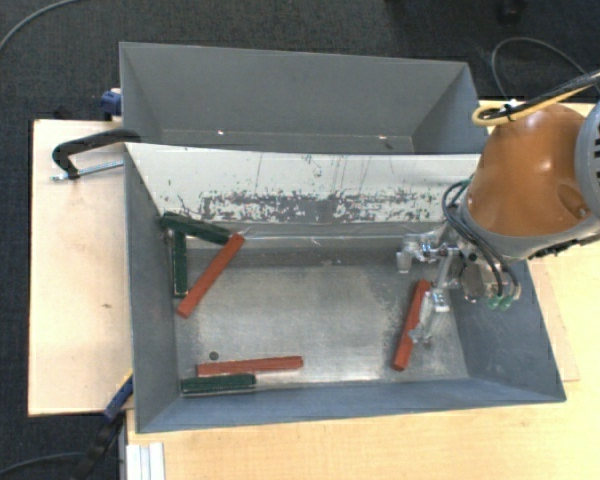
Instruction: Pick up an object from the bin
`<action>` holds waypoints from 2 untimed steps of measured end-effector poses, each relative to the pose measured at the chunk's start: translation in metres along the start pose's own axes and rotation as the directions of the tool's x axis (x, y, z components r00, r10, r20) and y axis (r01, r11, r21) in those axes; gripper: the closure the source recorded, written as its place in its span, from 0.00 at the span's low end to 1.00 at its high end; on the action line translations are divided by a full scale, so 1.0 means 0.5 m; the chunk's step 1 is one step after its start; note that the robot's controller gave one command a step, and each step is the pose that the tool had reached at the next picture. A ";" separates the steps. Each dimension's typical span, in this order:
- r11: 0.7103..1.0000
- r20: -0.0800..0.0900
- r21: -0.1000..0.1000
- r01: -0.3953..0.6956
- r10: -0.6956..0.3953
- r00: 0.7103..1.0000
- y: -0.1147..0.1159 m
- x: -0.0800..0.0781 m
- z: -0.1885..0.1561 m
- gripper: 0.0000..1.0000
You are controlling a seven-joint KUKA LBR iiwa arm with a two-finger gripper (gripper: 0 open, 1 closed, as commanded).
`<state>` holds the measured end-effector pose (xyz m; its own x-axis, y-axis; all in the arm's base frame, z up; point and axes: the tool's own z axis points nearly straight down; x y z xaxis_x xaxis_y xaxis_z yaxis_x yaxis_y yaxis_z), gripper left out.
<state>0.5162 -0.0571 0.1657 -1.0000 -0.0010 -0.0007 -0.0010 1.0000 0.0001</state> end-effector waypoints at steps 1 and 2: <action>0.986 -0.004 -0.002 0.168 -0.168 0.986 -0.038 0.052 0.195 0.00; 0.985 0.001 -0.001 0.170 -0.170 0.985 -0.036 0.049 0.190 1.00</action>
Offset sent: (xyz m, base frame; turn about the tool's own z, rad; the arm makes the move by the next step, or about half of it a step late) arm -0.0254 -0.0192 -0.0957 -0.1704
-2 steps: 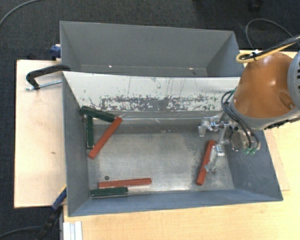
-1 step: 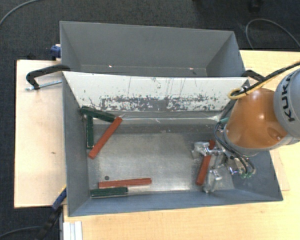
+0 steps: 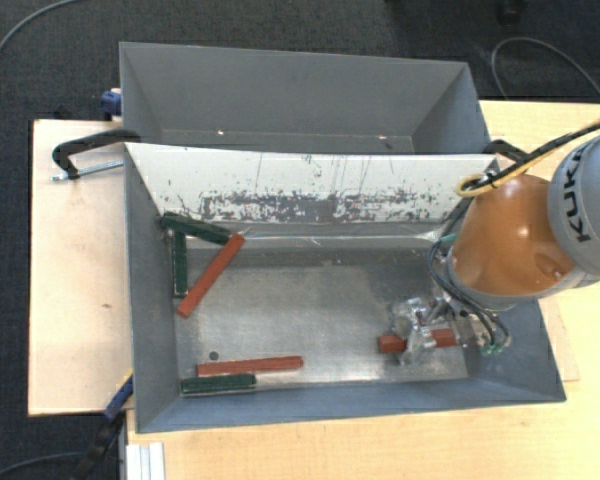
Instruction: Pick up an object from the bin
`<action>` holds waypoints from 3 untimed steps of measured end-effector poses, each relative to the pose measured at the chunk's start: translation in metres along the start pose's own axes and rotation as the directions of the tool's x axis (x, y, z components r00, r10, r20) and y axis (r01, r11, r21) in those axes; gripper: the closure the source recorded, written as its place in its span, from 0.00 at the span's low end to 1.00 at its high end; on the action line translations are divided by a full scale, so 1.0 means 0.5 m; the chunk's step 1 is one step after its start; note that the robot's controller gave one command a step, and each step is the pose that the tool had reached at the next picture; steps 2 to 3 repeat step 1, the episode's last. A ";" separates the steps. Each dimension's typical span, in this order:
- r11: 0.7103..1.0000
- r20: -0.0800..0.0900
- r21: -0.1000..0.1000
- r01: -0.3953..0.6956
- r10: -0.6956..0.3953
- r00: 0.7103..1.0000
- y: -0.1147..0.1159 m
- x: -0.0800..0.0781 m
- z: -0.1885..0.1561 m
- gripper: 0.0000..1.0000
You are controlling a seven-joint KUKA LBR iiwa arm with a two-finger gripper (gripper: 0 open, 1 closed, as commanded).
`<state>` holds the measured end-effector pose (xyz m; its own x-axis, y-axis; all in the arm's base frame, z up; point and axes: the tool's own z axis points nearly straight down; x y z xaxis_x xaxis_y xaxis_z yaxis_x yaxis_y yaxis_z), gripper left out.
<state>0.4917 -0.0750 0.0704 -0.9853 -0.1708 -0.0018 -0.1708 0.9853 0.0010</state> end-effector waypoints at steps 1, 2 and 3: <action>0.994 0.013 0.004 -0.106 0.106 0.994 -0.039 -0.052 -0.274 1.00; 0.994 0.013 0.004 -0.106 0.106 0.994 -0.039 -0.052 -0.274 1.00; 0.994 0.013 0.004 -0.106 0.106 0.994 -0.039 -0.052 -0.274 1.00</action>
Offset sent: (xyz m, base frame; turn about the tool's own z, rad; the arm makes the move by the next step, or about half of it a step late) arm 0.0252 -0.0154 0.1316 0.1065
